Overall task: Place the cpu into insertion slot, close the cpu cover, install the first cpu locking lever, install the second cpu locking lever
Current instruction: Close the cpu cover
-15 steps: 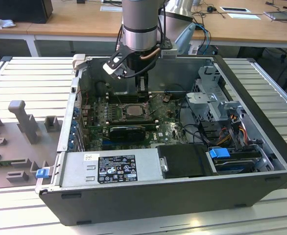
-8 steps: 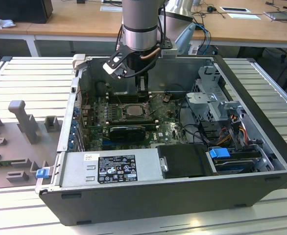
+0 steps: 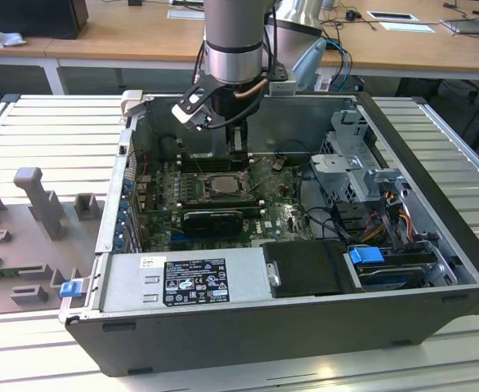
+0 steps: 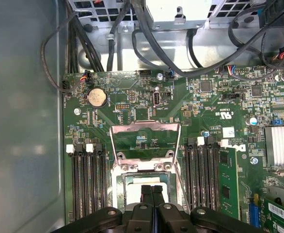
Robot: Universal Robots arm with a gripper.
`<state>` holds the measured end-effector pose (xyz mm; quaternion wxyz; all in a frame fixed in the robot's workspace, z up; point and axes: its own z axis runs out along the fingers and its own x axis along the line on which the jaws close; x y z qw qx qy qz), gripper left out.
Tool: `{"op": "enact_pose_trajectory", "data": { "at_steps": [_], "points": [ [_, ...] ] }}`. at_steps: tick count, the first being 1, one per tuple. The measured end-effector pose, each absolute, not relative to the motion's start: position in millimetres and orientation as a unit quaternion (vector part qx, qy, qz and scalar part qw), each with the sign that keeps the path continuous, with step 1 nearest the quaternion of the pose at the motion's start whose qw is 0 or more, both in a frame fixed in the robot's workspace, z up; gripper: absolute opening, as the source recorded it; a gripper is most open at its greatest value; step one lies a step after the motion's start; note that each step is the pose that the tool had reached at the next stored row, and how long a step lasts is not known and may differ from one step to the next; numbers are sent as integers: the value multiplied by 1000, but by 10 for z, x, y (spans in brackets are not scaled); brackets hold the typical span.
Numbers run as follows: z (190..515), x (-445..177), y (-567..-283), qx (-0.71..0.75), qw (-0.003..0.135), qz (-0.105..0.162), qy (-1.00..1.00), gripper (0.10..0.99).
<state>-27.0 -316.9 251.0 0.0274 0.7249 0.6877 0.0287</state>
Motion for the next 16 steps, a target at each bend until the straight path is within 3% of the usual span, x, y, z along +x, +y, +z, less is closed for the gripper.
{"op": "enact_pose_trajectory", "data": {
  "at_steps": [16],
  "points": [
    [2569, -124, -3169, 725, 27, 28, 687, 106]
  ]
}}
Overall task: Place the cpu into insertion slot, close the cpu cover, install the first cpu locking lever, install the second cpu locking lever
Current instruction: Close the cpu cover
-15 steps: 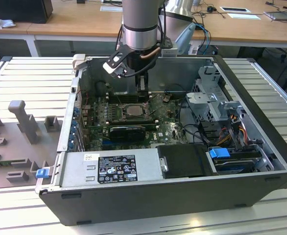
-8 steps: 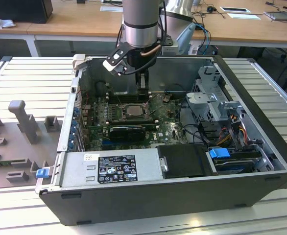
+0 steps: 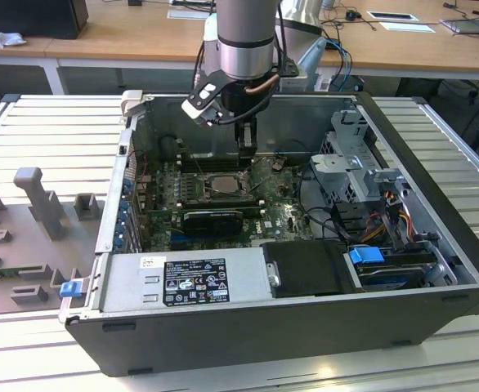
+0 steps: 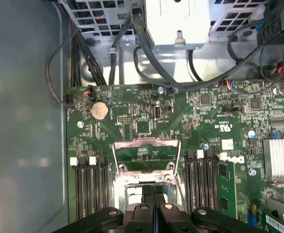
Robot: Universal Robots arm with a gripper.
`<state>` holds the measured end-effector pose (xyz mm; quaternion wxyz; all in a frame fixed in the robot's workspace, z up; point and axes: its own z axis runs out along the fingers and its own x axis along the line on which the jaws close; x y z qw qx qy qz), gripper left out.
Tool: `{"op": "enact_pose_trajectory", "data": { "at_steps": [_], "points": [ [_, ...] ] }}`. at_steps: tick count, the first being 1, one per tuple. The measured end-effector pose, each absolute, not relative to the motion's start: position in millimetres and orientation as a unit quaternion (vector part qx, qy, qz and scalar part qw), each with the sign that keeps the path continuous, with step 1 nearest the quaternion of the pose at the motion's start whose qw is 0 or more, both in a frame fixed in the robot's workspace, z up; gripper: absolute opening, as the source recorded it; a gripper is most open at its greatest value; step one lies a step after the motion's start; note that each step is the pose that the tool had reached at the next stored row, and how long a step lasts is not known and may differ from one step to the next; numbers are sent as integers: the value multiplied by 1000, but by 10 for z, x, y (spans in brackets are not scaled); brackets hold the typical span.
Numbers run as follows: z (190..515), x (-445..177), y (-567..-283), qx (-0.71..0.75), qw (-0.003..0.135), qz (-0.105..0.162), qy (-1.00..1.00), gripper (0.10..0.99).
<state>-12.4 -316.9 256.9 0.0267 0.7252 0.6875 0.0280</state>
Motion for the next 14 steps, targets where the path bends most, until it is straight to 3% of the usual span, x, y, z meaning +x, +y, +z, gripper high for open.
{"op": "enact_pose_trajectory", "data": {
  "at_steps": [8, 14],
  "points": [
    [2701, -63, -3169, 725, 27, 28, 687, 106],
    [2665, 368, -3170, 724, 27, 28, 688, 106]
  ]
}}
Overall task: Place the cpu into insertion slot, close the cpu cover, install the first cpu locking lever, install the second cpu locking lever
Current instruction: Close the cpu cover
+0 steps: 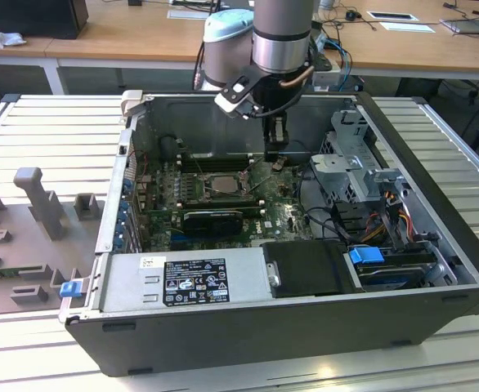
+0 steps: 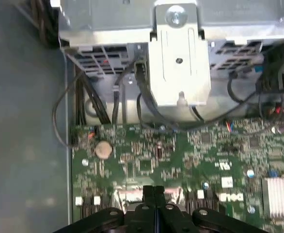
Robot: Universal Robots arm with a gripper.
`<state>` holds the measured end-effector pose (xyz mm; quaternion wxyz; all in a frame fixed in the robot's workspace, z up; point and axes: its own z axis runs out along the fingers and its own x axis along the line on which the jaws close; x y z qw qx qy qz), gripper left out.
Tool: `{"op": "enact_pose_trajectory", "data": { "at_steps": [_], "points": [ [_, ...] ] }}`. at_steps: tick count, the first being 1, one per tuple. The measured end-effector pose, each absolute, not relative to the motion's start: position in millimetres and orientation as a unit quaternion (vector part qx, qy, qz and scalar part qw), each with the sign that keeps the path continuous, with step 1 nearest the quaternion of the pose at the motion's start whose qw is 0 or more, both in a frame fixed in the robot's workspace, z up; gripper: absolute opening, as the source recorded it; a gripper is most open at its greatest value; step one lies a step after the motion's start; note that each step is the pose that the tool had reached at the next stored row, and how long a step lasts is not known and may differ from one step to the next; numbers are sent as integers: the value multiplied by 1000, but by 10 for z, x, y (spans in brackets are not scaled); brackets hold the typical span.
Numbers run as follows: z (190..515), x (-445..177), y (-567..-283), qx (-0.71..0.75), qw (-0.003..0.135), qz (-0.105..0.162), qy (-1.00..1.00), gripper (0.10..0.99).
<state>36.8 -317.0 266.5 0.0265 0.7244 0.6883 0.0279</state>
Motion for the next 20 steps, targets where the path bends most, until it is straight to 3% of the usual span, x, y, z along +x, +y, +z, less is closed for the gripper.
{"op": "enact_pose_trajectory", "data": {
  "at_steps": [10, 15, 20],
  "points": [
    [2503, 564, -3170, 724, 26, 28, 688, 106],
    [2496, 564, -3169, 725, 10, 12, 689, 106],
    [2496, 539, -3170, 725, 9, 12, 689, 106]
  ]
}}
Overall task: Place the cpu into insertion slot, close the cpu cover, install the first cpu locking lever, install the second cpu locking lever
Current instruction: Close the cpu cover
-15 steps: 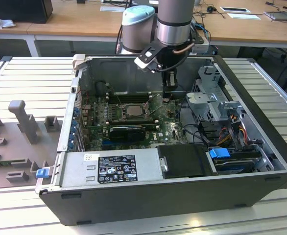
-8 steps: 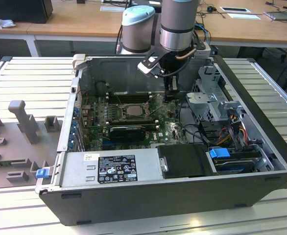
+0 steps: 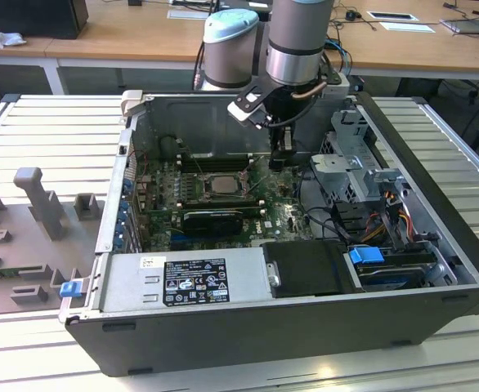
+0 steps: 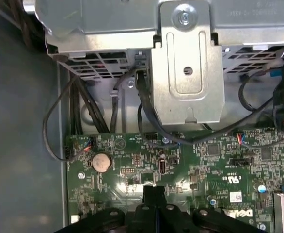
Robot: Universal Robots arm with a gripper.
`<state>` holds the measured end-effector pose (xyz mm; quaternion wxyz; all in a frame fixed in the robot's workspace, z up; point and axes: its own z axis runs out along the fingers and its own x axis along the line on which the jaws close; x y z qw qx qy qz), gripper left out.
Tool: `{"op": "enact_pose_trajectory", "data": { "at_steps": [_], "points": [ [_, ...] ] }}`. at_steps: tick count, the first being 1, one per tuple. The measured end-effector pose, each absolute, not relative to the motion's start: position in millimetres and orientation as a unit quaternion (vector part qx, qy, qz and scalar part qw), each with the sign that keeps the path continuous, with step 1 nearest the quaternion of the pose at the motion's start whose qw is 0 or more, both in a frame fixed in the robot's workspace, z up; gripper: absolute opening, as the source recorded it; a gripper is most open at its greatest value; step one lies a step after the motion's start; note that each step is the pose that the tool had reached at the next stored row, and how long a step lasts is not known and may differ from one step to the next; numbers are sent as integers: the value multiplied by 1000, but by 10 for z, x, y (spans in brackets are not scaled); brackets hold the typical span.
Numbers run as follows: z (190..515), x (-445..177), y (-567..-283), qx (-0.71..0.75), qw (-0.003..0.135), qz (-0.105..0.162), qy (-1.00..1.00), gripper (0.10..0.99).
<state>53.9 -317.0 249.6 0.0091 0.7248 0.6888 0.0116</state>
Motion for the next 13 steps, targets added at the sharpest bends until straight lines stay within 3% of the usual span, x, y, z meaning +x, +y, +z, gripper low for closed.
{"op": "enact_pose_trajectory", "data": {
  "at_steps": [13],
  "points": [
    [2496, 412, -3169, 725, 9, 12, 689, 106]
  ]
}}
